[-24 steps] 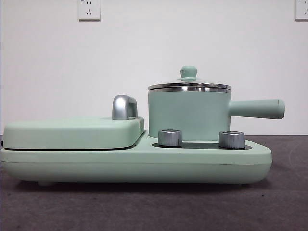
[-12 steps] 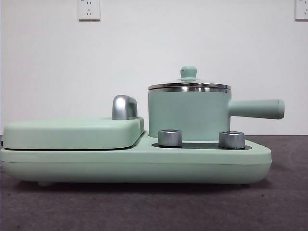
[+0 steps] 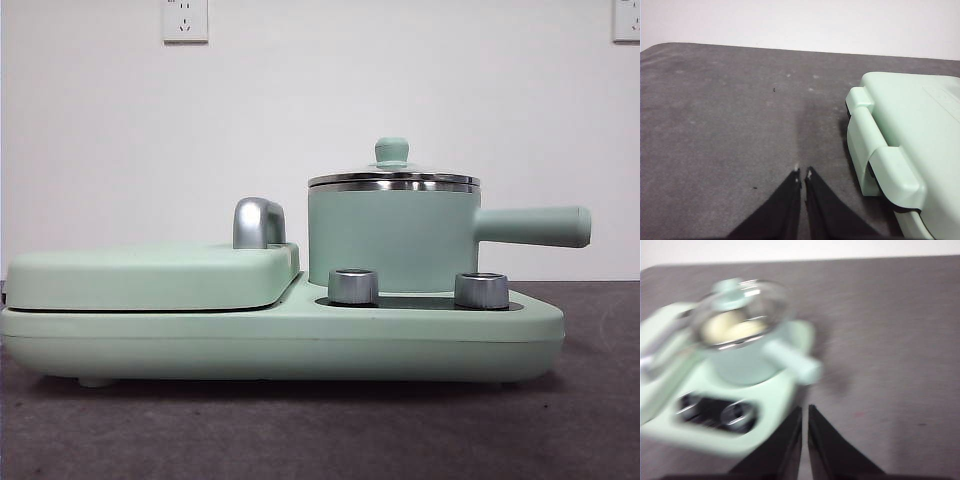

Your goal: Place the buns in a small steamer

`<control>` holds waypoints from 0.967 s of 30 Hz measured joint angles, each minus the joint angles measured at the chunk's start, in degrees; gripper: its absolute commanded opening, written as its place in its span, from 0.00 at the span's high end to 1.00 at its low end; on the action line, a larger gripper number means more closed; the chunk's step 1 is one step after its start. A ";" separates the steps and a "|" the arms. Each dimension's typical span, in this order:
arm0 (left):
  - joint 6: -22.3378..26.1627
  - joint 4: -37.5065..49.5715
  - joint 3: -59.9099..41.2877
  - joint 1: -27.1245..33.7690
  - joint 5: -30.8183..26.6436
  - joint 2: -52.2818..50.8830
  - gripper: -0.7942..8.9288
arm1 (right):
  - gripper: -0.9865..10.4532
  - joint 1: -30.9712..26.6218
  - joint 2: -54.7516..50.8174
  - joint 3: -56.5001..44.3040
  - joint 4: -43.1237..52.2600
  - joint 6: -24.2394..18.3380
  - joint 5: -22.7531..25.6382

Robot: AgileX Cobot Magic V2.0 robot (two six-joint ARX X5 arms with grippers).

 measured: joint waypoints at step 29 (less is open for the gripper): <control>0.00 0.00 0.00 0.00 0.00 0.00 0.90 | 0.90 -11.76 -15.34 -35.06 31.65 -7.48 6.56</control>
